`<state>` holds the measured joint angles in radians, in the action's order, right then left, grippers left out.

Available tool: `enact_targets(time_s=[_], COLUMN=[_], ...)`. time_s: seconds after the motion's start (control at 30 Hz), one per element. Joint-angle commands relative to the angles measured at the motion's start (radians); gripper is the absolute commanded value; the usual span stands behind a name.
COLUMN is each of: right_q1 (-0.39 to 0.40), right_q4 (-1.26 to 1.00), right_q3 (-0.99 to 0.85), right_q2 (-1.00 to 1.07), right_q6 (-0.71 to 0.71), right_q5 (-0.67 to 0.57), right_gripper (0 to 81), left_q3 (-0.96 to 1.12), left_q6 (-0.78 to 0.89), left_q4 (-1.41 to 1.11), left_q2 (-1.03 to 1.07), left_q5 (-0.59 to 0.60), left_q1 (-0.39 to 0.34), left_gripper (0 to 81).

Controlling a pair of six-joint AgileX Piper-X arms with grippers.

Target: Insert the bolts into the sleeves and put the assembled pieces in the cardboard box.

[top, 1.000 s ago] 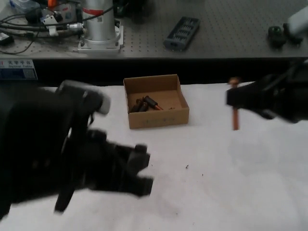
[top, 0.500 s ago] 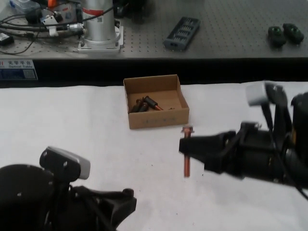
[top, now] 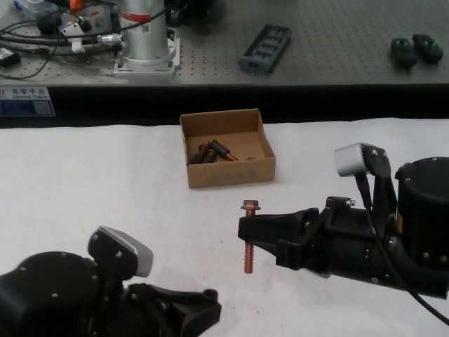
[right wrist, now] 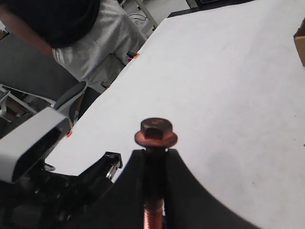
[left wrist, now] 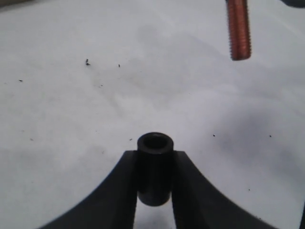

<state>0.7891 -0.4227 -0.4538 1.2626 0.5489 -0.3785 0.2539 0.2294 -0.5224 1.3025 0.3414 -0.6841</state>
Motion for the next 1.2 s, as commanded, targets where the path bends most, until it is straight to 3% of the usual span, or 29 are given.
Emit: enact_targets(time_s=[0.0, 0.57, 1.17], right_q1=[0.002, -0.070, -0.077], right_q4=[-0.025, 0.012, 0.012], right_q3=[-0.001, -0.001, -0.001], right_q2=[-0.001, -0.003, -0.003], right_q6=[-0.003, -0.029, -0.030], right_q5=[-0.024, -0.241, -0.290], right_gripper=[4.3, 4.3, 4.3], left_q3=[0.005, 0.028, 0.031], left_q6=[-0.004, -0.057, -0.001], left_q4=[-0.059, -0.149, -0.215], left_q2=[0.015, 0.015, 0.015], left_q5=[0.017, 0.173, 0.232], left_q1=[-0.019, -0.026, -0.026], left_gripper=[2.0, 2.0, 2.0])
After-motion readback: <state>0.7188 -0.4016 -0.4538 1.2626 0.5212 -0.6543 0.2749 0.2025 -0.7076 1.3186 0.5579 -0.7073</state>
